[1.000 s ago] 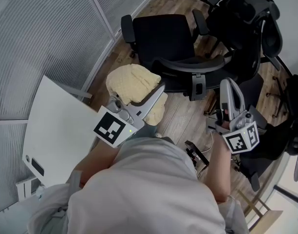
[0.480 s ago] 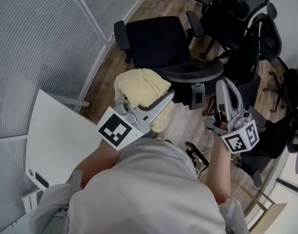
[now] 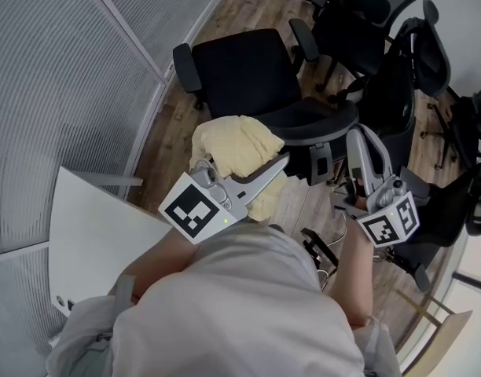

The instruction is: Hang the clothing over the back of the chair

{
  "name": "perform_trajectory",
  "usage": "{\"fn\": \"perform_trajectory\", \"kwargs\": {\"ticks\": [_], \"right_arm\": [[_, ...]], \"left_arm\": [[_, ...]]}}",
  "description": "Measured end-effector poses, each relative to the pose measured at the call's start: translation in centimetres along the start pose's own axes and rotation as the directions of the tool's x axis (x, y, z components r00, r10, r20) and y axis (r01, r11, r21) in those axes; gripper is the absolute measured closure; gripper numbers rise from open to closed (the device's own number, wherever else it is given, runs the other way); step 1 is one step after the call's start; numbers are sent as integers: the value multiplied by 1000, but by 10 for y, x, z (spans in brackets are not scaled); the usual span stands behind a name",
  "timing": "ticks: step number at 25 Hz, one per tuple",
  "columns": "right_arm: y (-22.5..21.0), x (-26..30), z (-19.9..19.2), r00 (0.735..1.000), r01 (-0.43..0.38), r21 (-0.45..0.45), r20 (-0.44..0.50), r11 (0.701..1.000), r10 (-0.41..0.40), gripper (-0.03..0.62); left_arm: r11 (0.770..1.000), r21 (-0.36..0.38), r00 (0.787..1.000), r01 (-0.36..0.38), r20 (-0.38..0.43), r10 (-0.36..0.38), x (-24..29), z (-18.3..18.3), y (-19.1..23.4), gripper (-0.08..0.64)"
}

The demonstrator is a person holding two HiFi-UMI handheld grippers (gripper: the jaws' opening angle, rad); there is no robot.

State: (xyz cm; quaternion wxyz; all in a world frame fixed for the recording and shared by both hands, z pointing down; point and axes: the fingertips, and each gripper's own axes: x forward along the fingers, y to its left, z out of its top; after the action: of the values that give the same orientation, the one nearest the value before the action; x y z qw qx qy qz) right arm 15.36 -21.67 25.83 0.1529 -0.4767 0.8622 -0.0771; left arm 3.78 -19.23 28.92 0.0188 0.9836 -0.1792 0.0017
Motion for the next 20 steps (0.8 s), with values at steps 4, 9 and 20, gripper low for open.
{"fn": "perform_trajectory", "kwargs": {"ticks": [4,9,20], "right_arm": [[-3,5,1,999,44,-12,6,999,-43,569],[-7,8,-3,998,66,-8,17,998,-66,569],[-12,9,-4,1000,-2,4,-30,1000,2,569]], "left_arm": [[999,-9,999,33,-7,-33,2,0,6,486],[998,-28,999,52,-16,-52,5,-5,13,486],[999,-33,1000,-6,-23,5,7,-6,11,486]]}}
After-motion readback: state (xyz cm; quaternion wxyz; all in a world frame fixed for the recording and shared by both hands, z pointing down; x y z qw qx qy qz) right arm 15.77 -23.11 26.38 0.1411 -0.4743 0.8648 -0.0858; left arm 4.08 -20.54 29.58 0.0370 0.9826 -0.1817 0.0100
